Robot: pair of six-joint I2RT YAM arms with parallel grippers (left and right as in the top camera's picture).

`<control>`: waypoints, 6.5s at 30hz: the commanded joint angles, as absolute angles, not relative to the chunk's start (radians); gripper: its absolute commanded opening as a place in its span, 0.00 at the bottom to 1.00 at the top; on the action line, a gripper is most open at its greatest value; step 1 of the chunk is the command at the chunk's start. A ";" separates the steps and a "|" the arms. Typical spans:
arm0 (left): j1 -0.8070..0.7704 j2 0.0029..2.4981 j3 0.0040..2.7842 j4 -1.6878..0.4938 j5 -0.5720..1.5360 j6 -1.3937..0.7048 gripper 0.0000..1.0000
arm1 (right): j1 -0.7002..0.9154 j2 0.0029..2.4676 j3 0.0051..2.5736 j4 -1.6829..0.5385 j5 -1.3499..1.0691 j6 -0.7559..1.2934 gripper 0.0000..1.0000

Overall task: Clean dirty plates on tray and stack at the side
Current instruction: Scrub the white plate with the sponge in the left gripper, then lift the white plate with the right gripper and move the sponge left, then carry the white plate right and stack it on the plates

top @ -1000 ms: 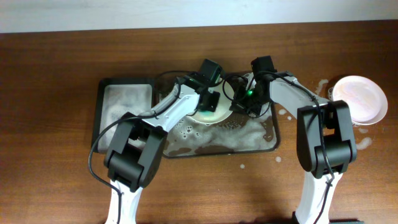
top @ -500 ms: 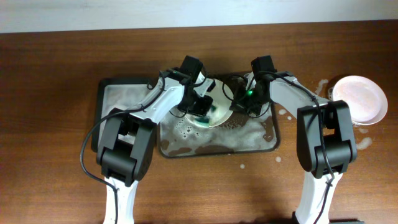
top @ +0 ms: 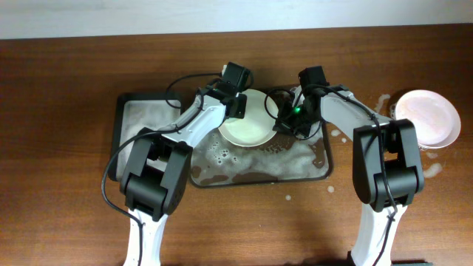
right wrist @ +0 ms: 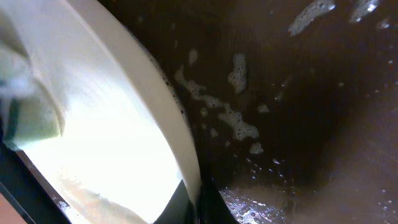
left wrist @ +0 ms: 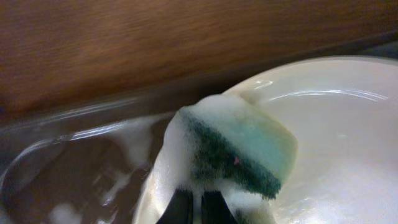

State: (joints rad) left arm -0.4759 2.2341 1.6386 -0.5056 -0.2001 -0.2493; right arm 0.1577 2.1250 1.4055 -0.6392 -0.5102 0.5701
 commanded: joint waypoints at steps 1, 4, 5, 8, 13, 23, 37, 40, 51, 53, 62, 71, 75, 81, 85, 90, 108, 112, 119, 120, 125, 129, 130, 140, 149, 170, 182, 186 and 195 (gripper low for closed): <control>-0.456 2.277 1.620 -0.639 -0.403 -0.330 0.01 | 0.151 2.155 1.372 -0.644 -0.415 0.557 0.04; -0.463 2.276 1.649 -0.755 -0.142 -0.243 0.01 | 0.151 2.155 1.372 -0.641 -0.415 0.557 0.04; -0.463 2.276 1.650 -0.781 0.052 -0.171 0.01 | 0.151 2.155 1.372 -0.642 -0.415 0.557 0.04; -0.463 2.276 1.649 -0.821 0.491 0.021 0.01 | 0.151 2.155 1.372 -0.642 -0.415 0.557 0.04; -0.461 2.278 1.649 -0.762 0.394 0.017 0.01 | 0.151 2.155 1.372 -0.643 -0.416 0.557 0.04; -0.462 2.278 1.649 -0.455 -0.297 -0.224 0.01 | 0.157 2.155 1.372 -0.642 -0.415 0.554 0.04; -0.468 2.285 1.649 -0.627 0.275 -0.080 0.01 | 0.158 2.155 1.372 -0.639 -0.416 0.554 0.04; -0.464 2.310 1.649 -0.526 0.014 -0.177 0.01 | 0.158 2.155 1.372 -0.639 -0.416 0.554 0.04; -0.471 2.317 1.691 -0.743 0.144 -0.147 0.01 | 0.158 2.155 1.372 -0.638 -0.416 0.554 0.04; -0.471 2.321 1.691 -0.777 0.435 -0.072 0.01 | 0.158 2.155 1.372 -0.639 -0.416 0.554 0.04; -0.473 2.353 1.687 -0.593 0.314 -0.112 0.01 | 0.158 2.155 1.372 -0.632 -0.434 0.545 0.04; -0.416 2.354 1.687 -0.596 -0.230 -0.258 0.01 | 0.158 2.155 1.372 -0.631 -0.434 0.538 0.04; -0.424 2.352 1.709 -0.686 -0.233 -0.258 0.01 | 0.158 2.155 1.372 -0.633 -0.434 0.530 0.04; -0.425 2.352 1.916 -1.058 -0.312 -0.285 0.01 | 0.158 2.155 1.372 -0.638 -0.435 0.528 0.04; -0.430 2.345 2.121 -1.203 -0.311 -0.284 0.01 | 0.158 2.155 1.372 -0.638 -0.434 0.527 0.04; -0.437 2.343 2.313 -1.385 -0.310 -0.284 0.01 | 0.157 2.155 1.372 -0.638 -0.434 0.527 0.04; -0.438 2.344 2.087 -1.194 -0.007 -0.303 0.01 | 0.245 1.489 1.375 -0.947 0.634 0.551 0.04; -0.438 2.345 2.000 -1.114 0.024 -0.303 0.01 | 0.478 1.466 1.347 -1.007 1.065 0.669 0.04; -0.435 2.345 1.911 -1.020 0.050 -0.330 0.01 | 0.715 1.468 1.143 -0.993 1.431 0.873 0.04; -0.435 2.345 1.906 -1.013 0.049 -0.330 0.01 | 0.720 1.468 1.124 -0.980 1.426 0.873 0.04; -0.438 2.346 1.900 -0.995 0.049 -0.330 0.01 | 0.720 1.469 1.098 -0.963 1.426 0.873 0.04; -0.438 2.346 1.900 -0.996 0.049 -0.330 0.01 | 0.720 1.469 1.098 -0.960 1.426 0.873 0.04; -0.438 2.346 1.900 -0.996 0.049 -0.330 0.01 | 0.720 1.469 1.098 -0.960 1.426 0.873 0.04; -0.435 2.323 1.915 -1.036 0.048 -0.318 0.01 | 0.720 1.469 1.098 -0.933 1.425 0.873 0.04; -0.340 1.987 1.937 -1.385 -0.314 -0.303 0.01 | 0.720 1.469 1.098 -0.908 1.388 0.873 0.04; -0.118 1.957 1.512 -0.995 -0.223 -0.291 0.99 | 0.719 1.468 1.099 -0.882 1.561 0.869 0.04; -0.122 1.881 1.565 -1.033 -0.176 -0.291 0.99 | 0.505 1.443 1.099 -0.726 0.949 0.601 0.04; -0.122 1.881 1.565 -1.033 -0.176 -0.291 0.99 | 0.182 1.347 1.147 -0.646 0.305 0.421 0.04; -0.122 1.881 1.565 -1.033 -0.176 -0.291 0.99 | -0.453 1.392 1.161 -0.538 -0.266 0.542 0.04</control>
